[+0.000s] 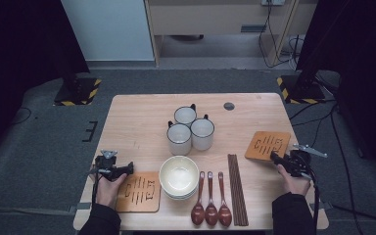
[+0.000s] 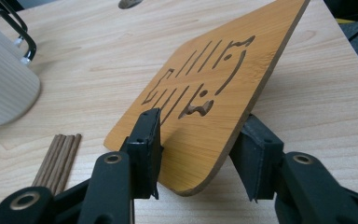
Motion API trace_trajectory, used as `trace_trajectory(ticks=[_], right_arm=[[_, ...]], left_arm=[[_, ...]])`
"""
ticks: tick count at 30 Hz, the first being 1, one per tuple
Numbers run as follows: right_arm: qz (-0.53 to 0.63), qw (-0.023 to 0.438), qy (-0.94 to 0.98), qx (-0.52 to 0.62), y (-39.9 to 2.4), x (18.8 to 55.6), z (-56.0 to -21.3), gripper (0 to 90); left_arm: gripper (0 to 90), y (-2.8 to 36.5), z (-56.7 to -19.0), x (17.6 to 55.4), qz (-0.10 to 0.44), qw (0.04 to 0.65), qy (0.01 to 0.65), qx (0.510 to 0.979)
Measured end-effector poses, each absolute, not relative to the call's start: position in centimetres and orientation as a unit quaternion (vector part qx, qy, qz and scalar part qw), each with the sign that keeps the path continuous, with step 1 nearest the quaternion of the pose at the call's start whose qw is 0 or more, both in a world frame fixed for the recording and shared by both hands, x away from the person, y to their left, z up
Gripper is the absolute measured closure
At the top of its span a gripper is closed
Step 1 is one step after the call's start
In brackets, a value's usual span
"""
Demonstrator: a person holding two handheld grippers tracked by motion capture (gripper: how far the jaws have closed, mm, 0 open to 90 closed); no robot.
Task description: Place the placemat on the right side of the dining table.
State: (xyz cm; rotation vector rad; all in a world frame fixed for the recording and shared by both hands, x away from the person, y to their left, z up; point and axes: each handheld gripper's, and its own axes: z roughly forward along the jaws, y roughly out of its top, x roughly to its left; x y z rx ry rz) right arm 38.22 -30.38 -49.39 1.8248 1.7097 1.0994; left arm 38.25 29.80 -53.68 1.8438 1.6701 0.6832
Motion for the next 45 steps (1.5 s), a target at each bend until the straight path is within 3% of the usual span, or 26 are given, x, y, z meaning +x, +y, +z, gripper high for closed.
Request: trace_trajectory(ticks=[14,32,38,45], right_arm=[[0.358,0.224,0.623,0.658,-30.1,38.6,-50.1,44.2],[0.330,0.226,0.625,0.671,-30.5,38.9,-51.0,39.7],[0.324,0.268,0.631,0.652,-30.3,39.0,-50.8,29.3],[0.337,0.285,0.618,0.651,-30.4,39.4,-50.5,20.7]], left_arm=[[0.0,29.8,-53.7,38.2,0.254,0.277,0.622,0.687],[0.0,29.8,-53.7,38.2,0.254,0.277,0.622,0.687],[0.0,29.8,-53.7,38.2,0.254,0.277,0.622,0.687],[0.0,29.8,-53.7,38.2,0.254,0.277,0.622,0.687]])
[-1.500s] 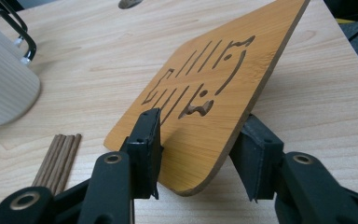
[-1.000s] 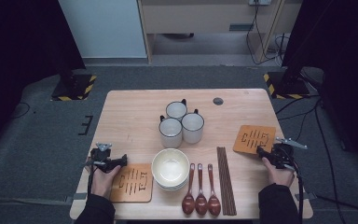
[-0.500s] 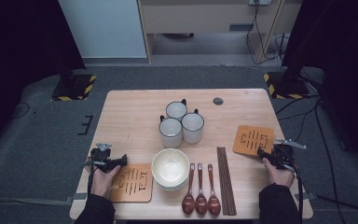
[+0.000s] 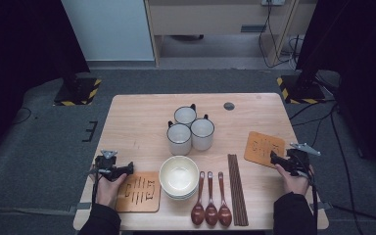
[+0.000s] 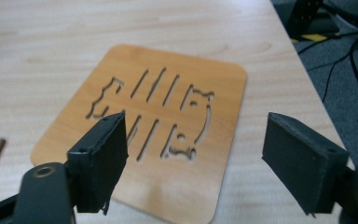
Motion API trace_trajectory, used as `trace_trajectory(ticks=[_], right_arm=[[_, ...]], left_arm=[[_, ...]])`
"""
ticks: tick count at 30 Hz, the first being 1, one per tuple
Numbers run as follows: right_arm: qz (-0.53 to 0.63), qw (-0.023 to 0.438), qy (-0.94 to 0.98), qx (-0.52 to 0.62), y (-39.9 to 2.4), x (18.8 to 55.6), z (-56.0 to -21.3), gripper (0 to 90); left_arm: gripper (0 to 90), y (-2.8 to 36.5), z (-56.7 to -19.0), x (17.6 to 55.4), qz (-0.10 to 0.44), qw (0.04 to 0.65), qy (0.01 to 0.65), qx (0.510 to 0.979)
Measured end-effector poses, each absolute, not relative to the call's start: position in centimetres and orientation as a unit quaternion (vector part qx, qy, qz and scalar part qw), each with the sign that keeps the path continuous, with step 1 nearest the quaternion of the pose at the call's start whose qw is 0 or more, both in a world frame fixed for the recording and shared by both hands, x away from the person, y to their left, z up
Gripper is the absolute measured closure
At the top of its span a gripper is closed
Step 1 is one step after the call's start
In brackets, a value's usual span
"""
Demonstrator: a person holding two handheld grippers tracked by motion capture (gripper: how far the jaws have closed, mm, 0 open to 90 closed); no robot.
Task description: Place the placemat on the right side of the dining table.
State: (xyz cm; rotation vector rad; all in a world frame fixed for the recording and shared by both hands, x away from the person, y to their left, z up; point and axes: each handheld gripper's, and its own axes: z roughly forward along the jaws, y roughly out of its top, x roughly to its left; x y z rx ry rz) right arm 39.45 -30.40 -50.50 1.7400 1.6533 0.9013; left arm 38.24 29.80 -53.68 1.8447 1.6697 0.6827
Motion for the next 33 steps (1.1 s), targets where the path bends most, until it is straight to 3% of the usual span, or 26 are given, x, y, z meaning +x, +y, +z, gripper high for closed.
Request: trace_trajectory(ticks=[7,15,33], right_arm=[[0.332,0.279,0.623,0.651,-30.1,40.1,-50.6,15.3],[0.304,0.288,0.627,0.657,-29.7,40.8,-51.6,22.3],[0.278,0.279,0.627,0.672,-29.1,41.4,-53.2,24.1]], left_arm=[[0.0,29.8,-53.7,38.2,0.254,0.277,0.622,0.687],[0.0,29.8,-53.7,38.2,0.254,0.277,0.622,0.687],[0.0,29.8,-53.7,38.2,0.254,0.277,0.622,0.687]])
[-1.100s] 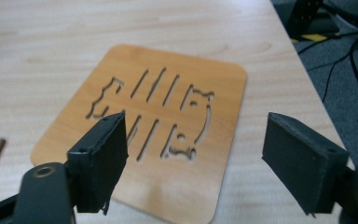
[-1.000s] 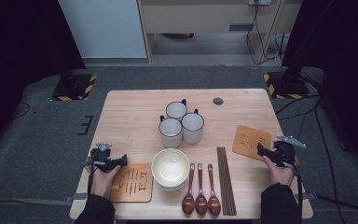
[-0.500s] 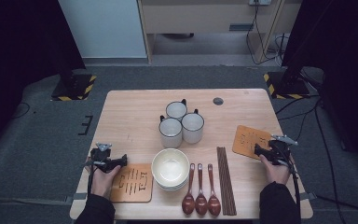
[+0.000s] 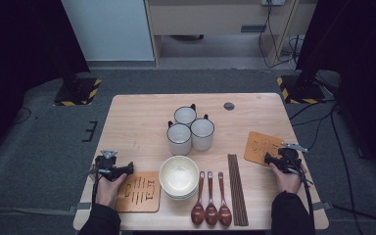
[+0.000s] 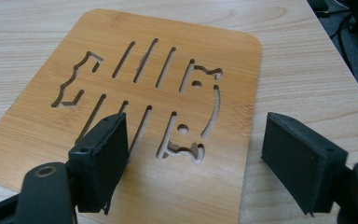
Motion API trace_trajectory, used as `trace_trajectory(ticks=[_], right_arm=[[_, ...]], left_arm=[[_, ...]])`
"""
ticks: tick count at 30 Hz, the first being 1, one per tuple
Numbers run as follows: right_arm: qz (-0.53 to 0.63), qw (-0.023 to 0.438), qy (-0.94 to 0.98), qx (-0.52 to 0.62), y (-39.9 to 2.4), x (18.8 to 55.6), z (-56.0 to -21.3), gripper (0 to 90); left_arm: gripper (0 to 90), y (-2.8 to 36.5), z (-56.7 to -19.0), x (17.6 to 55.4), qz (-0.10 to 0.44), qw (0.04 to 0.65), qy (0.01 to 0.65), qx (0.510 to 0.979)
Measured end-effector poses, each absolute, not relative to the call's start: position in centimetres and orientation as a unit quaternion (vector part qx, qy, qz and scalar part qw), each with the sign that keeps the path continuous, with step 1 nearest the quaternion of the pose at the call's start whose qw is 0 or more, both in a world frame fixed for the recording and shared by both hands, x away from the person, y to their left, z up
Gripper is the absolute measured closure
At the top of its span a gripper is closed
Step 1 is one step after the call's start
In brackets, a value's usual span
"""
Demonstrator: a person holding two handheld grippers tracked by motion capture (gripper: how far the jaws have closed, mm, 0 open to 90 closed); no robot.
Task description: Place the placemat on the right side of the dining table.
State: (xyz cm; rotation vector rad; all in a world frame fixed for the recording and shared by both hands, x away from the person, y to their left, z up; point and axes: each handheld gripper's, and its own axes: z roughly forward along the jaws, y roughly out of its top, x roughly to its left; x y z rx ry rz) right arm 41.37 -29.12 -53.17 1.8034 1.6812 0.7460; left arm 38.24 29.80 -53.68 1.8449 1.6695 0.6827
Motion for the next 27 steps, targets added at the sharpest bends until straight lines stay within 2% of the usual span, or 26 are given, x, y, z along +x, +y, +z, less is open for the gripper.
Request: trace_trajectory(ticks=[6,9,27], right_arm=[[0.276,0.275,0.626,0.676,-29.21,41.39,-53.29,26.0],[0.280,0.271,0.624,0.677,-29.14,41.37,-53.18,32.1],[0.291,0.256,0.661,0.642,-29.66,41.62,-53.13,32.3]], left_arm=[[0.0,29.80,-53.68,38.24,0.254,0.277,0.622,0.687],[0.0,29.80,-53.68,38.24,0.254,0.277,0.622,0.687],[0.0,29.80,-53.68,38.24,0.254,0.277,0.622,0.687]])
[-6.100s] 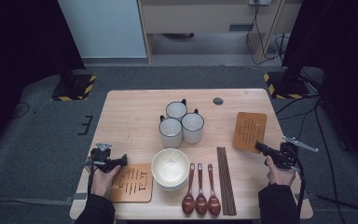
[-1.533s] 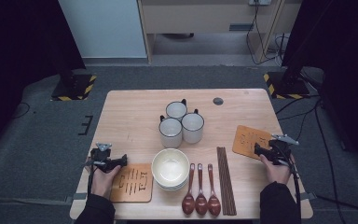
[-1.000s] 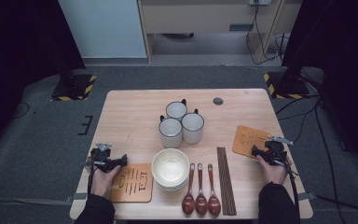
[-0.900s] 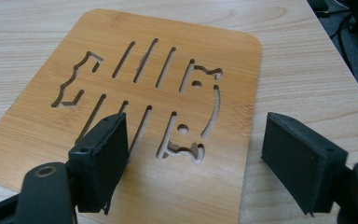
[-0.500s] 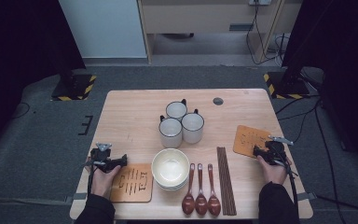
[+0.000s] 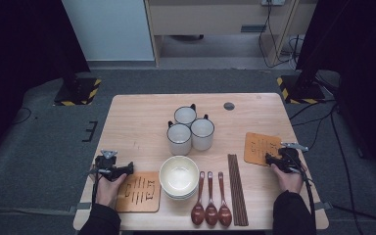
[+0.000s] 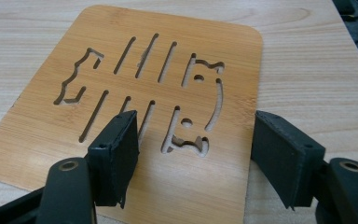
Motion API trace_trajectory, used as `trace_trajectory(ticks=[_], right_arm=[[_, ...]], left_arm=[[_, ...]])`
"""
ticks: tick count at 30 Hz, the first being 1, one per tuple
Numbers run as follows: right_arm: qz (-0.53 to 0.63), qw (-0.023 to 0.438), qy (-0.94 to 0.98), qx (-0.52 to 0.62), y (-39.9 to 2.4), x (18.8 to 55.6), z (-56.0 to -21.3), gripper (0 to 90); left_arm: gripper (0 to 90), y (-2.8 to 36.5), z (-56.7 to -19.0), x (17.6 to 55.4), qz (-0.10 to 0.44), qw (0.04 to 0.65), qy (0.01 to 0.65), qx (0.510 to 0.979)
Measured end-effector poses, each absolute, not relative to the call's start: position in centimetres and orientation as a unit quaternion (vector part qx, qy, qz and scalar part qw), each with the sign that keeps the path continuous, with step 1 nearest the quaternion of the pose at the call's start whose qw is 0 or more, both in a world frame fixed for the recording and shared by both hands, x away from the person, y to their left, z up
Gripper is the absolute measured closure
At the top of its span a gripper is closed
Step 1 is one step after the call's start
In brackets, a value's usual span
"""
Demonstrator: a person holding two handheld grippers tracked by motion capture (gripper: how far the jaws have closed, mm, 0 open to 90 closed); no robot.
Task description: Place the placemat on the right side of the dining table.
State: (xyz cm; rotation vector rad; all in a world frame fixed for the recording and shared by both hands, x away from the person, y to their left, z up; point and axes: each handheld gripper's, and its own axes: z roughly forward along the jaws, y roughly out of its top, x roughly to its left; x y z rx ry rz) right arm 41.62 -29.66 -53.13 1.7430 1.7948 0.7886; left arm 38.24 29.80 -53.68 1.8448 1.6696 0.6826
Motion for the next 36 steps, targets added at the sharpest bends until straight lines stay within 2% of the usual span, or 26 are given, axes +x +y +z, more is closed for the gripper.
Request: trace_trajectory(ticks=[11,18,25,32,36], right_arm=[[0.301,0.246,0.682,0.620,-30.1,41.5,-53.1,32.0],[0.311,0.263,0.673,0.618,-29.8,41.2,-52.8,22.8],[0.299,0.256,0.665,0.634,-29.2,41.3,-53.3,17.3],[0.299,0.254,0.658,0.643,-28.9,41.3,-53.5,16.1],[0.296,0.259,0.658,0.642,-28.6,41.3,-53.5,18.5]], left_arm=[[0.0,29.8,-53.7,38.2,0.254,0.277,0.622,0.687],[0.0,29.8,-53.7,38.2,0.254,0.277,0.622,0.687],[0.0,29.8,-53.7,38.2,0.254,0.277,0.622,0.687],[0.0,29.8,-53.7,38.2,0.254,0.277,0.622,0.687],[0.0,29.8,-53.7,38.2,0.254,0.277,0.622,0.687]])
